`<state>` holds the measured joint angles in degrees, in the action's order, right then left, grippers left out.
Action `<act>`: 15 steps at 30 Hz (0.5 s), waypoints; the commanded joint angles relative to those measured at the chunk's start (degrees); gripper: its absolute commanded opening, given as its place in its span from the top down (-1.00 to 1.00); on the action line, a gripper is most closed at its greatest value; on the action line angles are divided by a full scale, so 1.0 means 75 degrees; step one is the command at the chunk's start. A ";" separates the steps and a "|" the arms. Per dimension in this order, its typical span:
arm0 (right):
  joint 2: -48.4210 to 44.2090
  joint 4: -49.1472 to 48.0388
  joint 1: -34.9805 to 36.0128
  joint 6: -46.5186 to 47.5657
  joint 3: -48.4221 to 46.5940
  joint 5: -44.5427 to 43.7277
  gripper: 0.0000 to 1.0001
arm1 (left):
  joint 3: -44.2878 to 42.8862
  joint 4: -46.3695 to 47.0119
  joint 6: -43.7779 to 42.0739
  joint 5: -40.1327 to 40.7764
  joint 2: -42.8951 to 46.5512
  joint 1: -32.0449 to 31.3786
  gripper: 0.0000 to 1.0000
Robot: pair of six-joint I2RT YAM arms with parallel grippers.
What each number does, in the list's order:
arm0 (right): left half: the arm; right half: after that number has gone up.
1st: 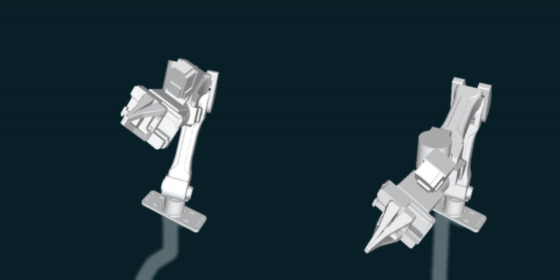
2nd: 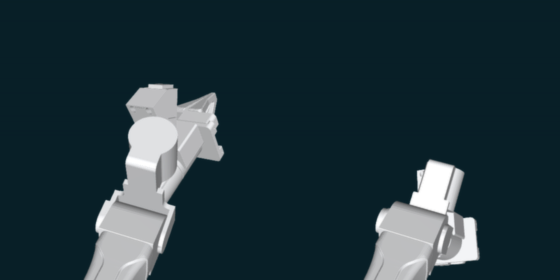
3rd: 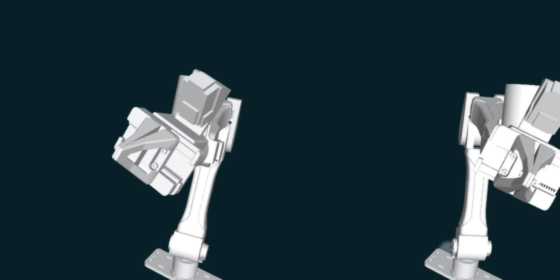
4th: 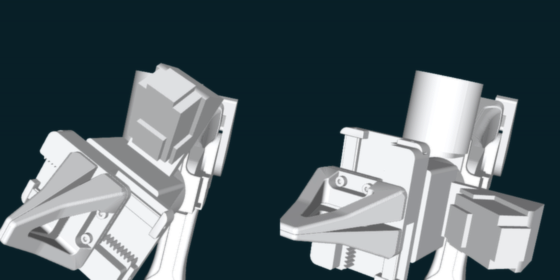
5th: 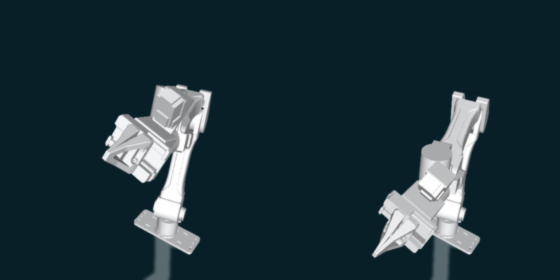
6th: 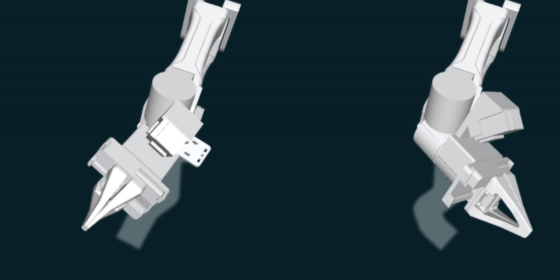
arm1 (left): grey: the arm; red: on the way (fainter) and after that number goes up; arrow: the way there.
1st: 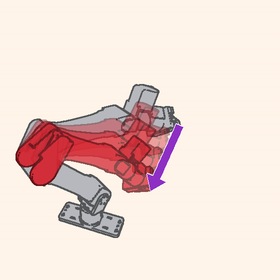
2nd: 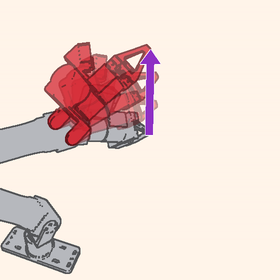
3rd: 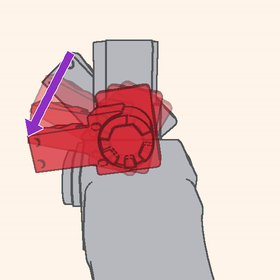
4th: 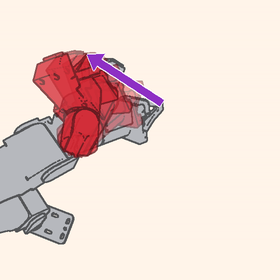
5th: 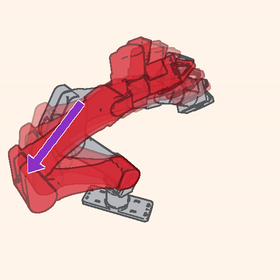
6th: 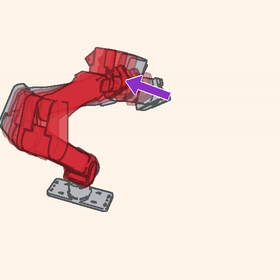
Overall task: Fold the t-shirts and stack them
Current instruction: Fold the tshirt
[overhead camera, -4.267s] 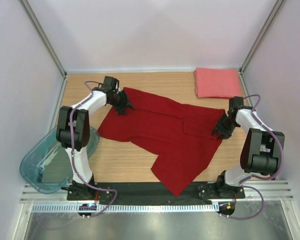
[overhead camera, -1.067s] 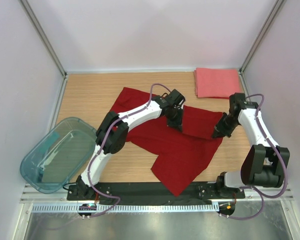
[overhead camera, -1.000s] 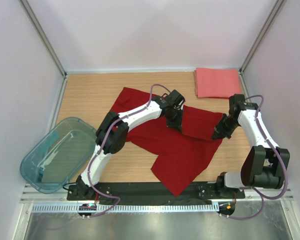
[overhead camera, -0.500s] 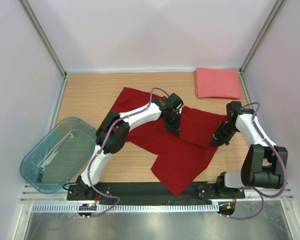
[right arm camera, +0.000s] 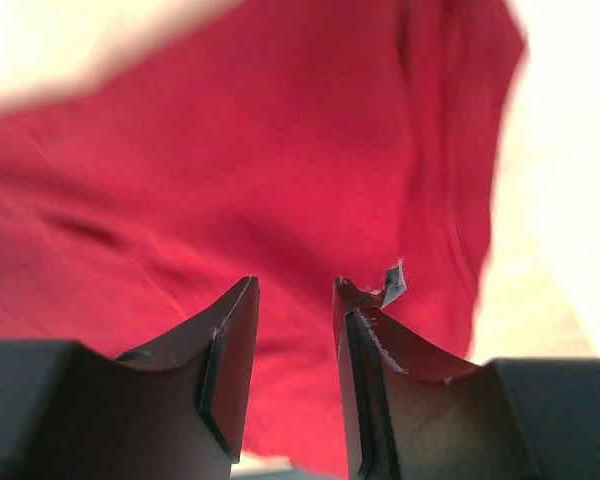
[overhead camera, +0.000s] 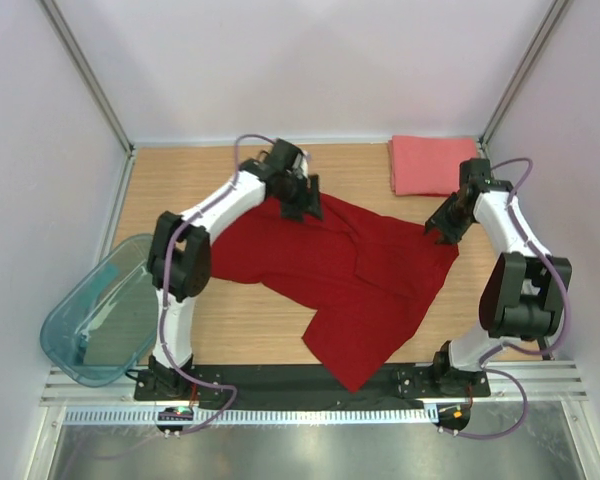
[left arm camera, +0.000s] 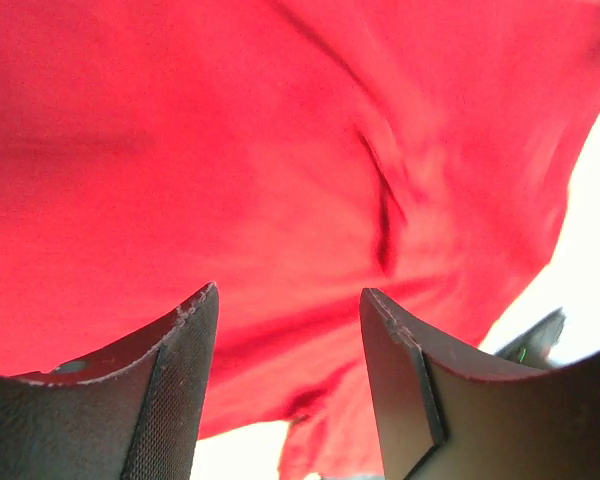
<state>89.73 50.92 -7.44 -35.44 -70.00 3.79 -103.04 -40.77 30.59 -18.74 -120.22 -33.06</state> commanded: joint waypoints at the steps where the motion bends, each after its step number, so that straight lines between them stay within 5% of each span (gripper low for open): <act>1: 0.0608 -0.0671 -0.0121 0.0048 -0.0650 -0.0470 0.14 | -0.0217 0.0443 -0.0329 -0.0091 0.0410 0.1122 -0.17; 7: 0.1430 -0.0566 -0.0460 0.0331 -0.1261 -0.1092 0.16 | -0.1224 0.0795 -0.0048 -0.0571 -0.0527 0.2239 -0.01; 15: 0.1781 -0.1022 -0.1000 0.0507 -0.1015 -0.0272 0.10 | -0.1449 0.0903 0.0152 0.0127 -0.0987 0.2696 -0.11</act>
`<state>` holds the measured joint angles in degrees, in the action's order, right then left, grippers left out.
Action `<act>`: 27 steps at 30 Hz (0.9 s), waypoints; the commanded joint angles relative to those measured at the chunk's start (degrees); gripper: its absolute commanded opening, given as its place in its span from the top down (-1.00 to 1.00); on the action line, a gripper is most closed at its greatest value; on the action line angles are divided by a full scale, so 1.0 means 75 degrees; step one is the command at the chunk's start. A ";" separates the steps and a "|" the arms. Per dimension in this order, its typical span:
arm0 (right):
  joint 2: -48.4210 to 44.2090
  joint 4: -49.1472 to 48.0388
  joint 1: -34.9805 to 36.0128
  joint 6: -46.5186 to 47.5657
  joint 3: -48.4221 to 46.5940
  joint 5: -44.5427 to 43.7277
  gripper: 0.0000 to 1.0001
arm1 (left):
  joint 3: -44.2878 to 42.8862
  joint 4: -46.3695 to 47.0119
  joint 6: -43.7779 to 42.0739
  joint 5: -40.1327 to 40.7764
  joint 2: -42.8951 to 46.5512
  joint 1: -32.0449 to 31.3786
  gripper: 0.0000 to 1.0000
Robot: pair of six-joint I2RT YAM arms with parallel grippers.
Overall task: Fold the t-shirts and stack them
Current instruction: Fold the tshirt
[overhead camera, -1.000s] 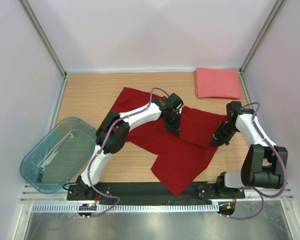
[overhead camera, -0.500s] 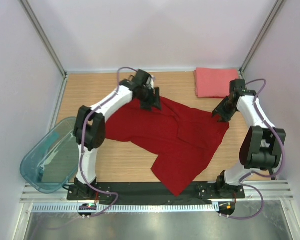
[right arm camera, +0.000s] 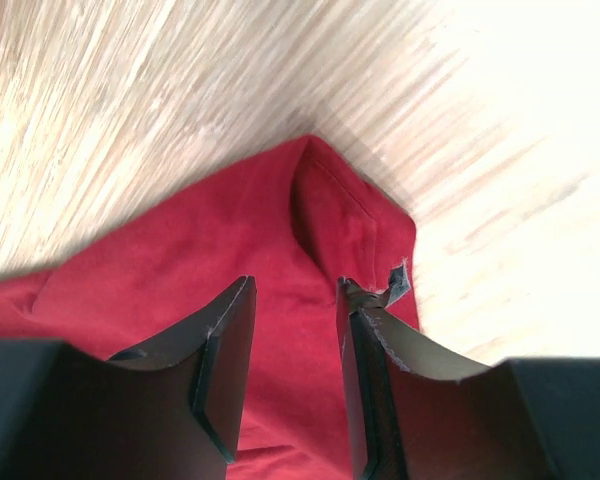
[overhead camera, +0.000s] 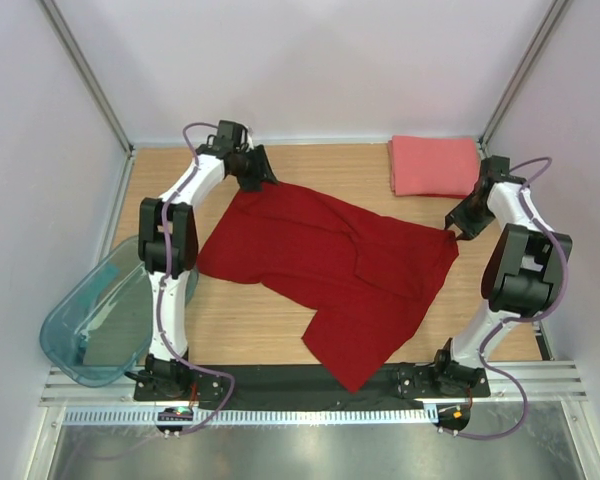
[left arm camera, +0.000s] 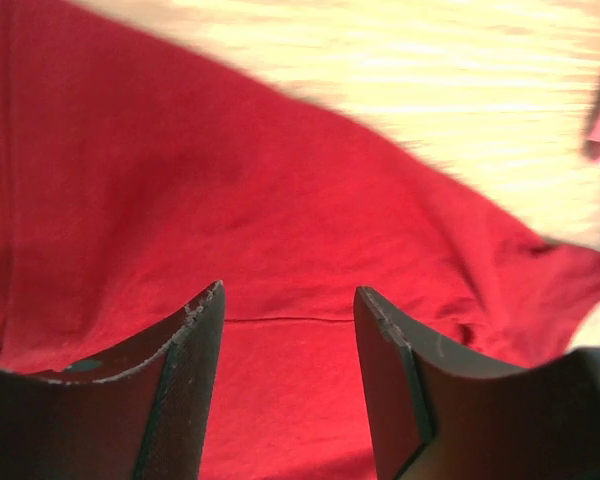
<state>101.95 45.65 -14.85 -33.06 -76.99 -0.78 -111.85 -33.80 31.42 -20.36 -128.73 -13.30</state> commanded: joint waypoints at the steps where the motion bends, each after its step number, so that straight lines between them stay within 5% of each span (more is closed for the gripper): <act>1: 0.0187 -0.0356 -0.0012 0.0201 -0.0082 0.0454 0.10 | -0.0227 -0.0179 -0.0098 0.0579 0.0218 0.0086 -0.13; 11: 0.0656 -0.0297 -0.0035 0.0318 -0.0434 0.0467 0.07 | 0.0078 -0.1762 -0.0042 0.3417 0.0793 0.0366 -0.21; 27: 0.0762 -0.0274 -0.0094 0.0377 -0.0504 0.0678 0.03 | -0.0894 -0.2348 0.0744 0.2402 -0.0402 0.0473 -0.11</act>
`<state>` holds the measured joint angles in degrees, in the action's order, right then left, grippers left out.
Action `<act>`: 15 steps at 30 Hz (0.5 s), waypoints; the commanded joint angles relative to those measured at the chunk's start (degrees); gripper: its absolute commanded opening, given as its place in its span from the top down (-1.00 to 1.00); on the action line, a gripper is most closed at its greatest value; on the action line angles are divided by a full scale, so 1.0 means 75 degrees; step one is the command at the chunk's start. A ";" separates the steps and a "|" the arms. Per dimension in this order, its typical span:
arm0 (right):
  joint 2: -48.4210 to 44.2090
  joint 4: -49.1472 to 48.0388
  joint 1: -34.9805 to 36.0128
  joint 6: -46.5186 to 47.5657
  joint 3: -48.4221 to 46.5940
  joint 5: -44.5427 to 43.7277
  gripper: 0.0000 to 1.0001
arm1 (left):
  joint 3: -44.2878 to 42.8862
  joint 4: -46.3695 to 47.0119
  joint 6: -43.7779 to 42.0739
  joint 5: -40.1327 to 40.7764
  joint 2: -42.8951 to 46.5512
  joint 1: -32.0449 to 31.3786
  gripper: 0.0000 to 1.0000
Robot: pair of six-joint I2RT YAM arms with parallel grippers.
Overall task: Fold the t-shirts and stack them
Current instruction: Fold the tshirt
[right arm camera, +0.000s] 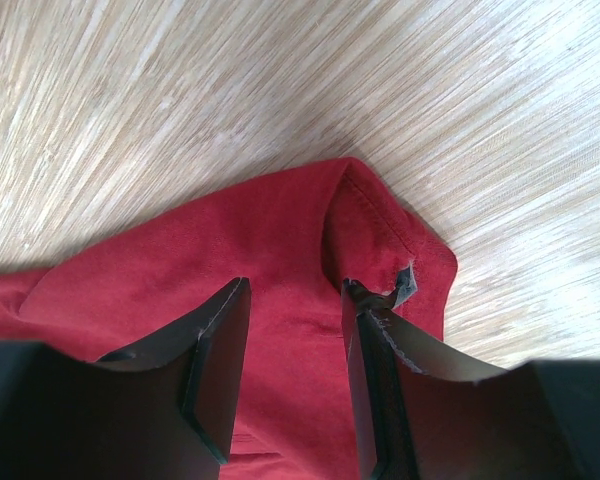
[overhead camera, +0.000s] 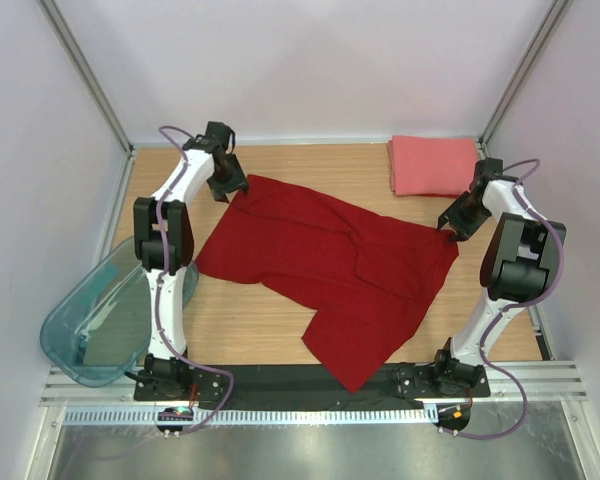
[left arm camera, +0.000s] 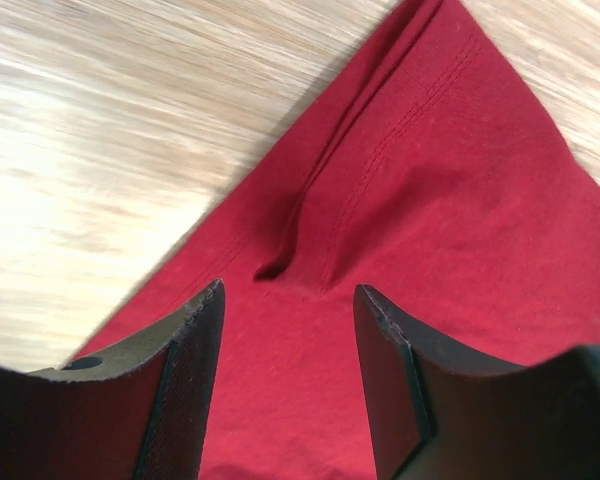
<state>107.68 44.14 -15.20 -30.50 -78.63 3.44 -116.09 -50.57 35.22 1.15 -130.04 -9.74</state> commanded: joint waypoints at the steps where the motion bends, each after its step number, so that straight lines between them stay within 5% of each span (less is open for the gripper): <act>1: -0.0002 -0.0061 -0.0047 0.0036 -0.0285 0.0104 0.03 | -0.0341 -0.0125 0.0307 -0.0551 -0.0251 -0.0002 -0.10; 10: 0.0150 -0.0154 -0.0071 0.0036 -0.0309 0.0127 -0.02 | -0.0481 -0.0125 0.0296 -0.1019 -0.0509 -0.0002 -0.09; 15: 0.0315 -0.0237 -0.0083 -0.0035 -0.0332 0.0185 0.01 | -0.0587 -0.0067 0.0202 -0.1090 -0.0650 -0.0002 0.08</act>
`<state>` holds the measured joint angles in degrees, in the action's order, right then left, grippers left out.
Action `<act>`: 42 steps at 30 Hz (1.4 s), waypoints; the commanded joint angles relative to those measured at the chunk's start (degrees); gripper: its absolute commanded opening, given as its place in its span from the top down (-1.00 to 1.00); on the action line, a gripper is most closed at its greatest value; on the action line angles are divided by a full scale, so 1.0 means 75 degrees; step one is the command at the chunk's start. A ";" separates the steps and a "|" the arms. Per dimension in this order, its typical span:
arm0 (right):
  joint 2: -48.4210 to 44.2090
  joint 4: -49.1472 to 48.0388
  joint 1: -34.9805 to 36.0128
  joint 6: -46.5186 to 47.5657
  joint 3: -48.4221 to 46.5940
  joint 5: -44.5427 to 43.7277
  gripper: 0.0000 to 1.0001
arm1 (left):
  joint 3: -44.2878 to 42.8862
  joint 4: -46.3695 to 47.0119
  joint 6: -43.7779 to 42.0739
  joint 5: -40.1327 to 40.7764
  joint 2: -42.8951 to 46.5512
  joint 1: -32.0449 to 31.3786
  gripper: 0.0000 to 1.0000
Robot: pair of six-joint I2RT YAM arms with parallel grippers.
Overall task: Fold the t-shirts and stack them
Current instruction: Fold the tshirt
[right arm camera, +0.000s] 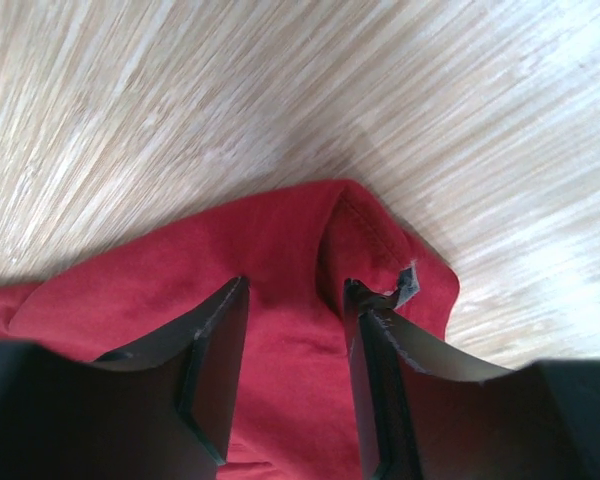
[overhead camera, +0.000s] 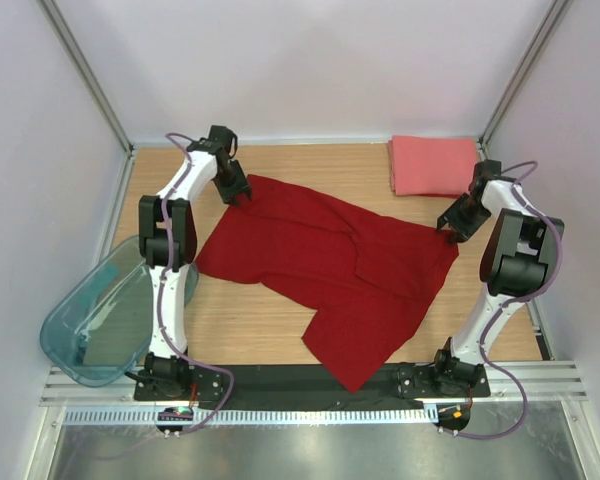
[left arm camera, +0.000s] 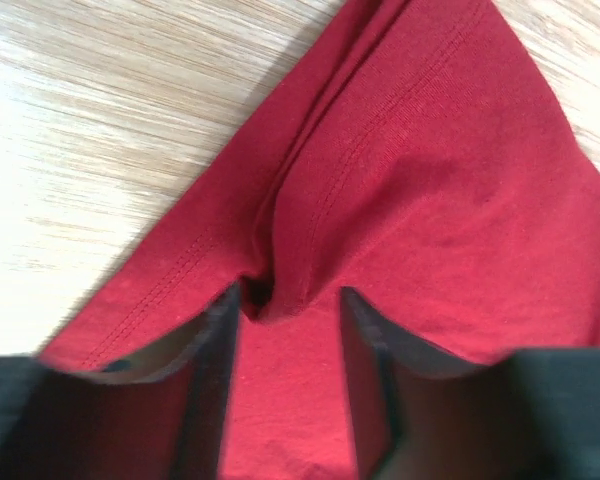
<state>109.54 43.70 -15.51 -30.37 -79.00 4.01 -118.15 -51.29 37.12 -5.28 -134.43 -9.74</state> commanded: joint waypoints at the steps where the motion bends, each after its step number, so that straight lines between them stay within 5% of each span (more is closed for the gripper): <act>1: 0.0090 -0.0202 -0.0030 -0.0075 -0.0283 0.0098 0.04 | -0.0337 0.0065 -0.0086 -0.0222 -0.0076 -0.0002 0.18; 3: 0.0126 -0.0249 -0.0042 -0.0111 -0.0225 0.0075 0.15 | -0.0372 0.0240 -0.0238 -0.0105 -0.0076 -0.0002 0.46; 9: 0.0184 -0.0331 -0.0042 -0.0111 -0.0177 0.0016 0.98 | -0.0523 0.0966 -0.0672 -0.0233 0.0053 -0.0002 0.99; 19: 0.0196 -0.0296 -0.0065 -0.0169 -0.0177 -0.0277 0.98 | 0.0364 0.1530 -0.0685 0.1088 0.1072 0.0044 0.99; 31: 0.0372 -0.0354 -0.0089 -0.0169 -0.0107 -0.0324 0.98 | 0.0659 0.1401 -0.0520 0.0739 0.0382 0.0642 1.00; 34: 0.0419 -0.0366 -0.0089 -0.0169 -0.0084 -0.0265 0.98 | 0.0613 0.1495 -0.0497 0.0282 0.0206 0.0630 0.89; 42: 0.0430 -0.0156 -0.0089 0.0065 -0.0247 -0.0289 0.98 | 0.0764 0.1225 -0.0380 0.0656 0.0743 0.0630 0.10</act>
<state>112.88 42.06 -15.79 -31.16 -79.15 2.70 -112.31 -42.22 33.56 -1.93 -132.86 -5.21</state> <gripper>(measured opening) 0.042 0.435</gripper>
